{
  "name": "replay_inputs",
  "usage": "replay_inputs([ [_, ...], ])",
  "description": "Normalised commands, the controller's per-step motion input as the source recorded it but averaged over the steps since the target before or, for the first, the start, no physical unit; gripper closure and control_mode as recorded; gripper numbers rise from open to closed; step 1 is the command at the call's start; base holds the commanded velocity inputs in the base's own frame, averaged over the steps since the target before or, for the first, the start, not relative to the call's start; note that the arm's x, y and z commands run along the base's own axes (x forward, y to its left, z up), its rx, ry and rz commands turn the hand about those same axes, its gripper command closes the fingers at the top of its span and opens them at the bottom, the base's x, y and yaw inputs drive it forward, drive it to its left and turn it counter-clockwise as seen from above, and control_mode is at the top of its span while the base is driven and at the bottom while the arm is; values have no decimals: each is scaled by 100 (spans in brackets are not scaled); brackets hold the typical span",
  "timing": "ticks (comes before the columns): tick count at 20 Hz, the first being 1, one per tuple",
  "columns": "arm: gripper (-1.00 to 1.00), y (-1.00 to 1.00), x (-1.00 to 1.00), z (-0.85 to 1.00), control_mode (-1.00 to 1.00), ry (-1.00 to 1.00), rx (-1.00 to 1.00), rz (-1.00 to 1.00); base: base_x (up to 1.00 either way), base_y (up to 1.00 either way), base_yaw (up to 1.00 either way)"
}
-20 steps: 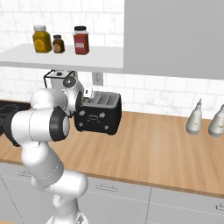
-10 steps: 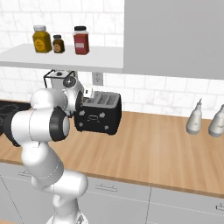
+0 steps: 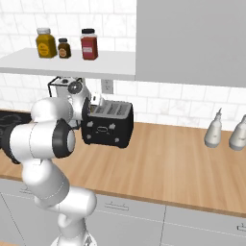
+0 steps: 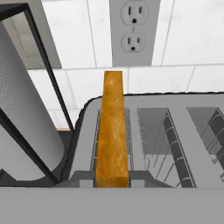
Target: Start the toaster. Once the lever pops up, take the bread to the plate on the dining counter.
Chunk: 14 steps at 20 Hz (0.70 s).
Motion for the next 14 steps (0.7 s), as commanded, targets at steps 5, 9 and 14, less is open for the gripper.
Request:
replay_inputs([
  [5,100,0,-18,46,-100,-2,0,0,0,0,0],
  [9,100,0,-21,26,-100,-4,0,0,0,0,0],
  [14,100,0,-36,0,-100,-15,0,0,0,0,0],
])
